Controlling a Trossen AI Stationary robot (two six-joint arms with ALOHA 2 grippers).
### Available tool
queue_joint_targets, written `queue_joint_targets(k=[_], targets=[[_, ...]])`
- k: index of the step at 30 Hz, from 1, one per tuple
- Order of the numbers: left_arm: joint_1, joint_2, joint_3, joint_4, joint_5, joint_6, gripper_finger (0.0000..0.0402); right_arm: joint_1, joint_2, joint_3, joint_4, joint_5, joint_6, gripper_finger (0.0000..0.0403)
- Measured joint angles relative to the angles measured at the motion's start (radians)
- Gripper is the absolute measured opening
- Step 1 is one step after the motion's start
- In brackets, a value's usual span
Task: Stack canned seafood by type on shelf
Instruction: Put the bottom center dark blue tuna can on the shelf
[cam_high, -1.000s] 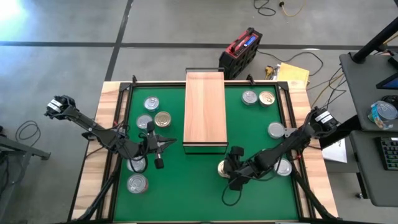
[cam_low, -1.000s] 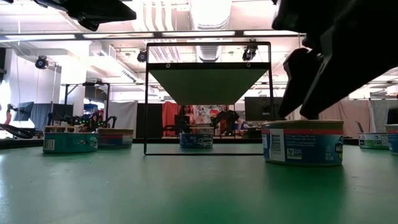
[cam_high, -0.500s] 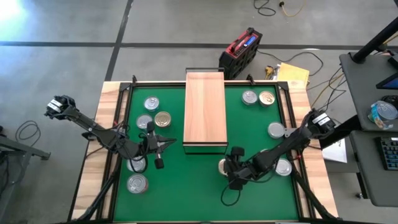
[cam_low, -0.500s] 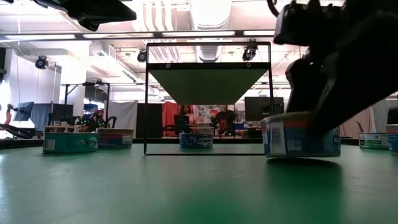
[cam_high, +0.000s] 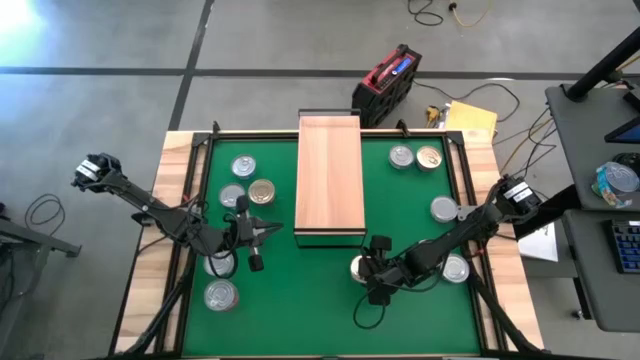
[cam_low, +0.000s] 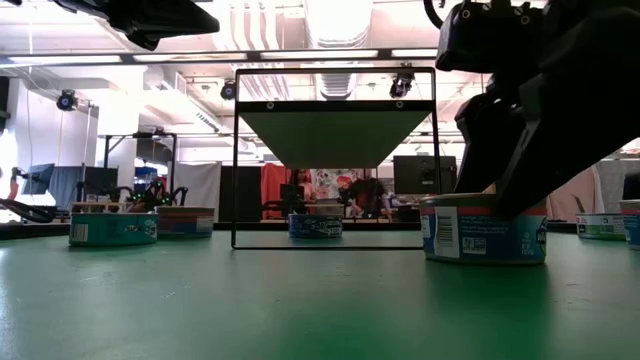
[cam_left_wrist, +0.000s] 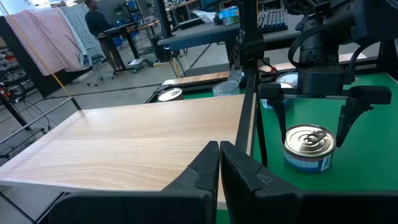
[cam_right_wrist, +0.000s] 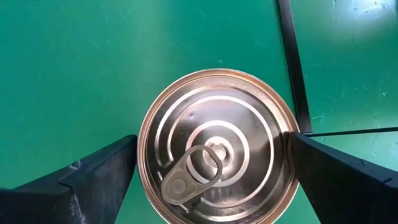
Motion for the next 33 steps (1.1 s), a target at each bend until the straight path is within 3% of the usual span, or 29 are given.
queue_joint_targets(k=[7,18,25,33], targets=[[0.0,0.0,0.0,0.0,0.0,0.0,0.0,0.013,-0.003,0.0,0.007,-0.109,-0.022,0.04],[0.0,0.0,0.0,-0.001,0.0,0.0,0.0,0.014,-0.114,-0.006,-0.029,-0.06,-0.009,0.04],[0.0,0.0,0.0,-0.002,0.0,0.0,0.0,0.012,-0.106,-0.006,-0.054,-0.048,-0.005,0.04],[0.0,0.0,0.0,-0.001,0.0,0.001,0.0,-0.005,-0.099,-0.006,-0.048,-0.061,0.144,0.04]])
